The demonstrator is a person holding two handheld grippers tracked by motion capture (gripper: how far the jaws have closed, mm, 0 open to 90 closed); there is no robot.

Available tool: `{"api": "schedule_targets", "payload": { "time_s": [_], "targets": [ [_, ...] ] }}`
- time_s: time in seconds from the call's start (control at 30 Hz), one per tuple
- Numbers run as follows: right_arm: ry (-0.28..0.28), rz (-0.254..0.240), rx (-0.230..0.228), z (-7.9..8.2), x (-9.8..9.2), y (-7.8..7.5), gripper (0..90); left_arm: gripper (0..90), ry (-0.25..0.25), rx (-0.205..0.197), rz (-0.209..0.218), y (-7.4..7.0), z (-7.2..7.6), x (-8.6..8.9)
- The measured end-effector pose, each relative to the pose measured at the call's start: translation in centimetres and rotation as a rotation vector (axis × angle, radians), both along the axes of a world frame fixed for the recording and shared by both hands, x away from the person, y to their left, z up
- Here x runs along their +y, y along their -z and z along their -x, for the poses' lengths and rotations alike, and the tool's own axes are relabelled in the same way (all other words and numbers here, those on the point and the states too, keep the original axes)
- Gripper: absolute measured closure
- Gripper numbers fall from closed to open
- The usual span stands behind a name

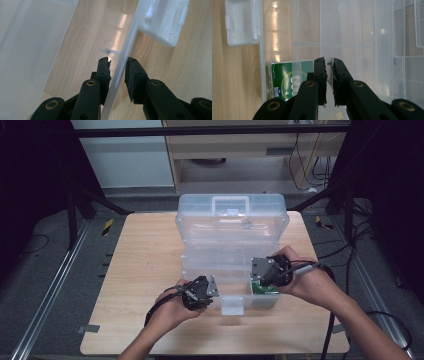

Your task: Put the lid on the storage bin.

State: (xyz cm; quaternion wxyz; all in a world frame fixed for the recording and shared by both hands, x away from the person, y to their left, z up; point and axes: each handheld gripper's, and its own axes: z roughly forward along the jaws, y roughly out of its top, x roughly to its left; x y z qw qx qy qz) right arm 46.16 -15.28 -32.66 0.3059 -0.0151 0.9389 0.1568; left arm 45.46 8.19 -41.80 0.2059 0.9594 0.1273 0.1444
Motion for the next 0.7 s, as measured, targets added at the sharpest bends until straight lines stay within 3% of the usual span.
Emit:
{"api": "schedule_targets", "payload": {
  "time_s": [0.07,0.17,0.2,0.4,0.53,0.6,0.7],
  "targets": [
    [-0.001,0.001,-0.001,0.0,0.0,0.0,82.7,73.4,0.020,-0.012,-0.009,0.0,-0.1,0.0],
    [-0.001,0.004,0.000,0.0,0.0,0.0,82.6,73.3,-0.006,-0.005,0.005,0.1,0.1,0.0],
    [0.001,0.005,0.002,0.0,0.0,0.0,82.6,73.2,0.038,-0.028,-0.014,-0.1,-0.2,0.0],
    [-0.002,0.004,0.004,0.0,0.0,0.0,82.5,71.0,0.037,-0.032,0.003,-0.2,-0.1,0.2],
    [-0.003,0.004,0.004,0.0,-0.1,0.0,82.4,66.6,0.025,-0.052,0.047,-1.0,0.3,0.6],
    [0.001,0.001,0.010,0.0,-0.2,0.0,82.4,66.9,0.026,-0.034,0.108,-1.8,0.6,0.9],
    [-0.005,-0.002,0.007,0.0,-0.2,0.0,82.3,66.2,0.028,-0.040,0.163,-3.1,1.1,1.4]
  ]
}}
